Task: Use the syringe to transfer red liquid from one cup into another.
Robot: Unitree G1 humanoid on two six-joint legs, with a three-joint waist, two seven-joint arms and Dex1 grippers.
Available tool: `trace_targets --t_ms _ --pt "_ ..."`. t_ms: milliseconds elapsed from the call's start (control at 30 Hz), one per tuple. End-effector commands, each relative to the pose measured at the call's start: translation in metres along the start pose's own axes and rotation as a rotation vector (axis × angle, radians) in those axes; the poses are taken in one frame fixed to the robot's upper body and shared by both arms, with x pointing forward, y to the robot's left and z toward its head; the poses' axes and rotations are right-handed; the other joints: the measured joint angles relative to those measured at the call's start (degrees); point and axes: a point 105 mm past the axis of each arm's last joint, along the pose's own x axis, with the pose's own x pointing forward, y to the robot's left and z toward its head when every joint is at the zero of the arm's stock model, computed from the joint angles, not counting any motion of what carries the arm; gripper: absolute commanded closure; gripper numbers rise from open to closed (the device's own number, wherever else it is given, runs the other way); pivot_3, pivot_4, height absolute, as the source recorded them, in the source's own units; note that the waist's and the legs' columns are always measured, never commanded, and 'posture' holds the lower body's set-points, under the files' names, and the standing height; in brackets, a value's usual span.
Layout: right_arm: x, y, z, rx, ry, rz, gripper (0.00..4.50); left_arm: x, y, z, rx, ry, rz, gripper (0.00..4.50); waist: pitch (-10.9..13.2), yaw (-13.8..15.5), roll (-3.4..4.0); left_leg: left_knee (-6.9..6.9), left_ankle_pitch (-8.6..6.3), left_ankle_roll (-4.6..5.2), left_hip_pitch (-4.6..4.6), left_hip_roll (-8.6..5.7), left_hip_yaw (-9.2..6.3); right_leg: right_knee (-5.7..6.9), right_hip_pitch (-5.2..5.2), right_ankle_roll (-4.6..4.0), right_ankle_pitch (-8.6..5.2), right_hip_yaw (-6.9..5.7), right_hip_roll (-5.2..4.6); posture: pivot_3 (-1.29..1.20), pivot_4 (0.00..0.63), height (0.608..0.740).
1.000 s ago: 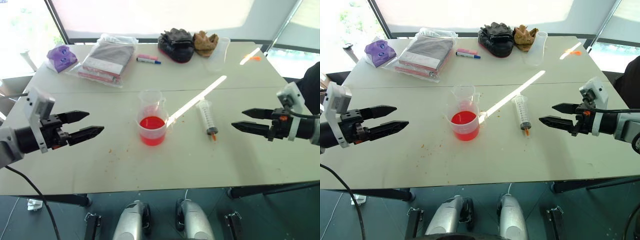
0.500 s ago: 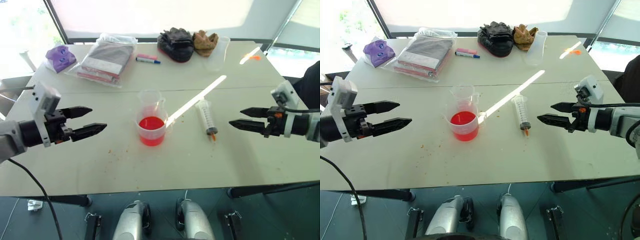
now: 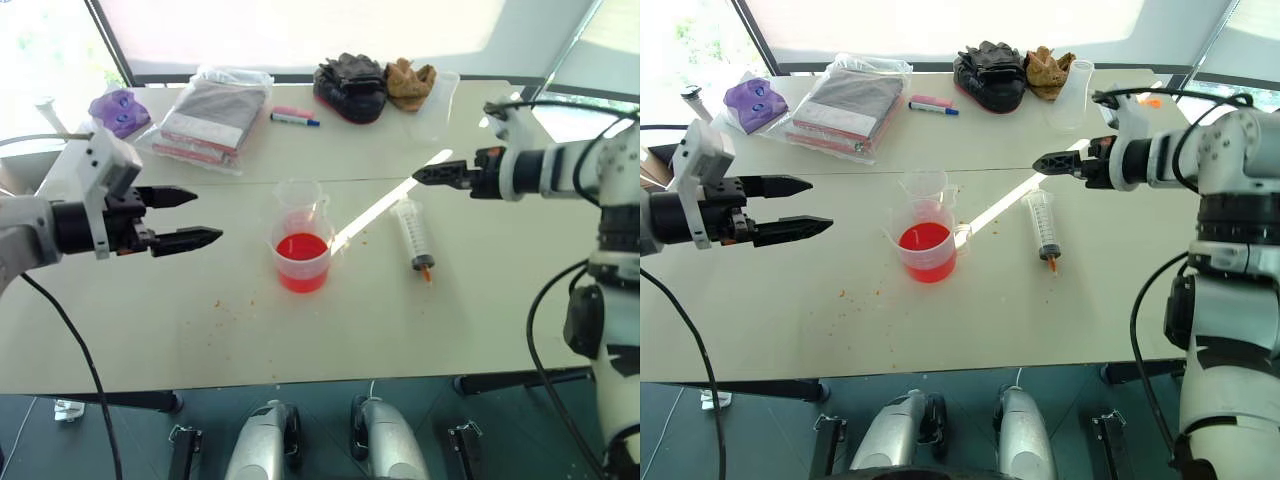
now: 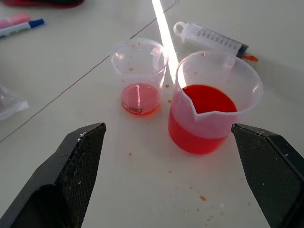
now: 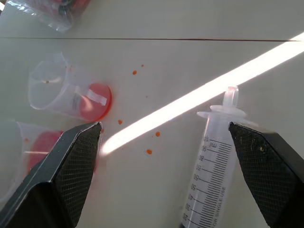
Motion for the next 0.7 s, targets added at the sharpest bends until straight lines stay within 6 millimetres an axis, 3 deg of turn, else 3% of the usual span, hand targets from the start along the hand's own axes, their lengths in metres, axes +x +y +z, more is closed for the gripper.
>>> trace_targets --t_ms 33,300,700 --pt "0.012 -0.001 -0.002 0.023 0.066 -0.025 0.0 -0.004 0.001 0.015 0.052 -0.047 0.011 0.03 0.0 0.0 0.0 0.0 0.0 0.01 0.0 0.0 0.0 -0.01 0.02 0.03 0.01 0.0 0.0 0.0 0.15 0.74" --pt "0.041 -0.023 -0.021 -0.015 0.199 -0.104 0.0 -0.005 -0.01 0.009 0.023 -0.081 0.05 0.03 0.0 -0.3 0.0 0.03 0.02 0.01 0.08 -0.01 0.0 0.07 0.08 0.25 0.1 0.0 0.02 0.0 0.15 0.74" --pt "0.075 -0.039 -0.045 -0.165 0.32 -0.155 0.0 -0.002 -0.021 0.0 -0.029 -0.119 0.127 0.03 0.0 -0.3 -0.01 0.04 0.1 -0.13 0.19 0.01 -0.06 0.14 0.17 0.34 0.14 0.0 0.07 0.0 0.15 0.74"
